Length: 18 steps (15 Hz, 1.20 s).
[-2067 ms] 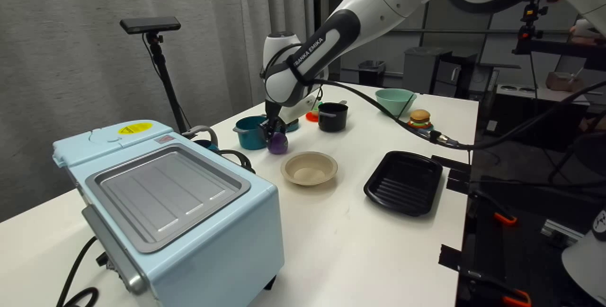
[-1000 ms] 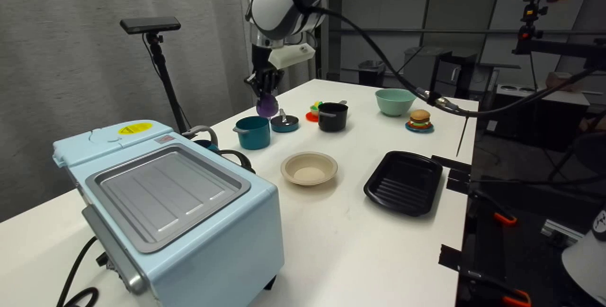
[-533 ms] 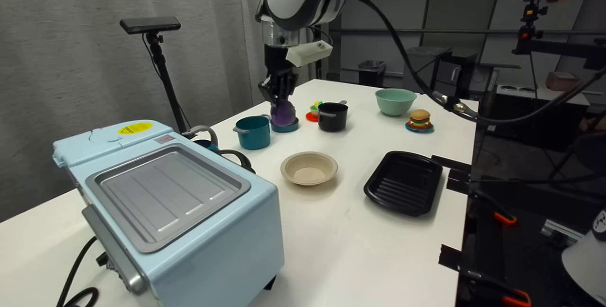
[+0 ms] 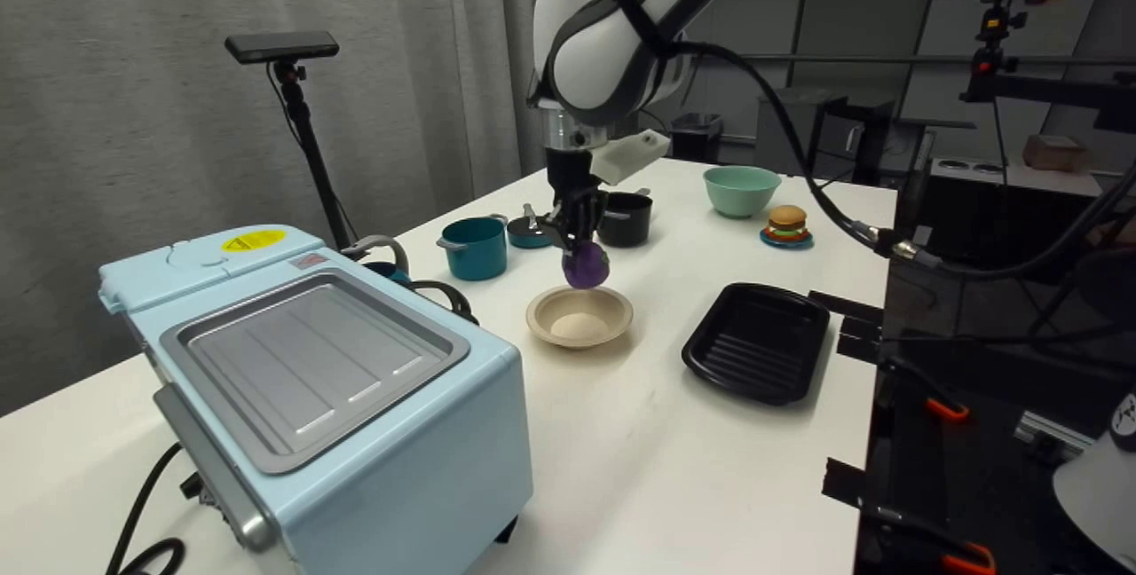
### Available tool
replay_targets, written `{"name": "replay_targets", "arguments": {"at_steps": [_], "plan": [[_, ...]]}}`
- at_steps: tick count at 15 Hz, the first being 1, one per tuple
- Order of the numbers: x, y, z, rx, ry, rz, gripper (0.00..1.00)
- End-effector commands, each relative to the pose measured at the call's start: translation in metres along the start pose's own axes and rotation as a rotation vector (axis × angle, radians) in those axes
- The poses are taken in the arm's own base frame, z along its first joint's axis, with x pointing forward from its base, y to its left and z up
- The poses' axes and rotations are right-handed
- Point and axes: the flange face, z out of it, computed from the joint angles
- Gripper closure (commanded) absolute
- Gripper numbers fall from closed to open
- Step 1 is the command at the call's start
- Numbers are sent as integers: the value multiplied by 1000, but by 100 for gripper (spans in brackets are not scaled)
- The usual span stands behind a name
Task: Put the purple plush toy in the white plate
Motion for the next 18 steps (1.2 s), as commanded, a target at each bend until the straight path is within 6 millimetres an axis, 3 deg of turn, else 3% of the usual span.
{"name": "replay_targets", "arguments": {"at_steps": [1,5,7,10,15,18], "plan": [[-18,5,26,17,49,-30,95],[-30,2,48,25,69,-40,95],[-33,1,52,31,75,-45,52],[-31,-3,47,38,102,-64,42],[-23,-11,26,86,147,-86,4],[-18,-12,3,101,156,-90,0]]}}
